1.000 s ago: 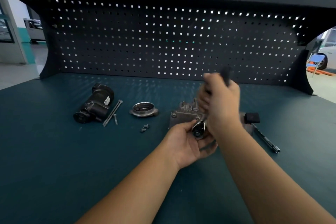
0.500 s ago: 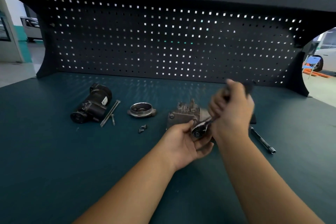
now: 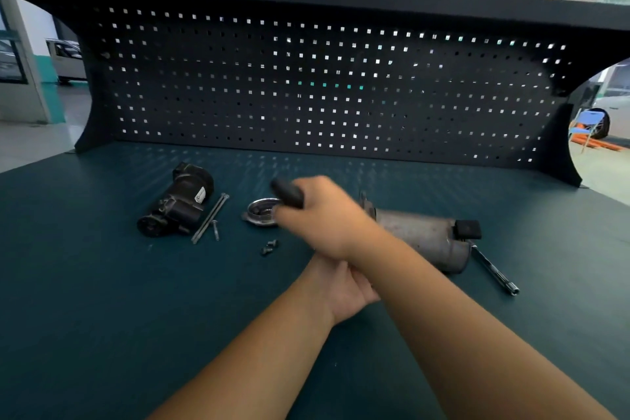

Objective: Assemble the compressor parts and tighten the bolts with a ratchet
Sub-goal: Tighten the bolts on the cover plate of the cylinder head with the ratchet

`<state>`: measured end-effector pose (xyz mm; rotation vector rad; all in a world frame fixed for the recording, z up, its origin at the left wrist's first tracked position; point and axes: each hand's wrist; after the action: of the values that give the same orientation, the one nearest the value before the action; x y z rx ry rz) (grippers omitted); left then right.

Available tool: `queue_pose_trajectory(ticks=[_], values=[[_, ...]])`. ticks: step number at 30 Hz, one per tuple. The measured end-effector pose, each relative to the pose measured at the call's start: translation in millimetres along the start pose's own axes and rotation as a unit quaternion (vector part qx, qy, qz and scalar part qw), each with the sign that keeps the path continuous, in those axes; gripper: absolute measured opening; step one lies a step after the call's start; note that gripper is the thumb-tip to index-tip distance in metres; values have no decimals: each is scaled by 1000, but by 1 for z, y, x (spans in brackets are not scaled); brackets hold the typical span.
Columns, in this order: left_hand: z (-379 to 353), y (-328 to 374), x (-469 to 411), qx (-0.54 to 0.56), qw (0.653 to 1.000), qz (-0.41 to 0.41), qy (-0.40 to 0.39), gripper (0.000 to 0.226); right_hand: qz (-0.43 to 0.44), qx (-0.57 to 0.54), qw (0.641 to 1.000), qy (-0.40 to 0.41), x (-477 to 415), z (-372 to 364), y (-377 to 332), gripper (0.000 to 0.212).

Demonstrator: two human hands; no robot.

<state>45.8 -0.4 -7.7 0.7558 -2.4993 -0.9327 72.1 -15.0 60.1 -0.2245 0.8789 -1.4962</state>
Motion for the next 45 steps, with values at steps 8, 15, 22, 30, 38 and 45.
queue_pose_trajectory(ticks=[8,15,22,30,38,45], values=[[-2,-2,-2,-16,999,48,-7,28,-25,-464,844,268,26,32,30,29],[-2,-3,0,-1,998,51,-22,29,-30,-590,712,379,33,28,40,26],[0,0,-2,-5,1000,-14,-4,46,-32,-40,994,93,-1,-1,2,36],[-4,-1,-1,-22,999,34,0,28,-45,-477,792,379,22,25,29,30],[1,-2,-2,-26,999,40,-14,39,-18,-444,826,346,21,21,28,30],[-1,0,-1,20,1000,-14,-4,47,-11,70,997,27,-5,-10,5,35]])
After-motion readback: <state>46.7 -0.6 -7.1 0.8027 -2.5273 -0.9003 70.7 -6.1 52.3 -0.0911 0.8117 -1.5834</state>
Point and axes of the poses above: each hand's wrist, its own x-axis away from the middle knuckle, its own z-axis out of the back of the hand, y = z × x, and after that the axes turned 4 degrees about -z, right-handed
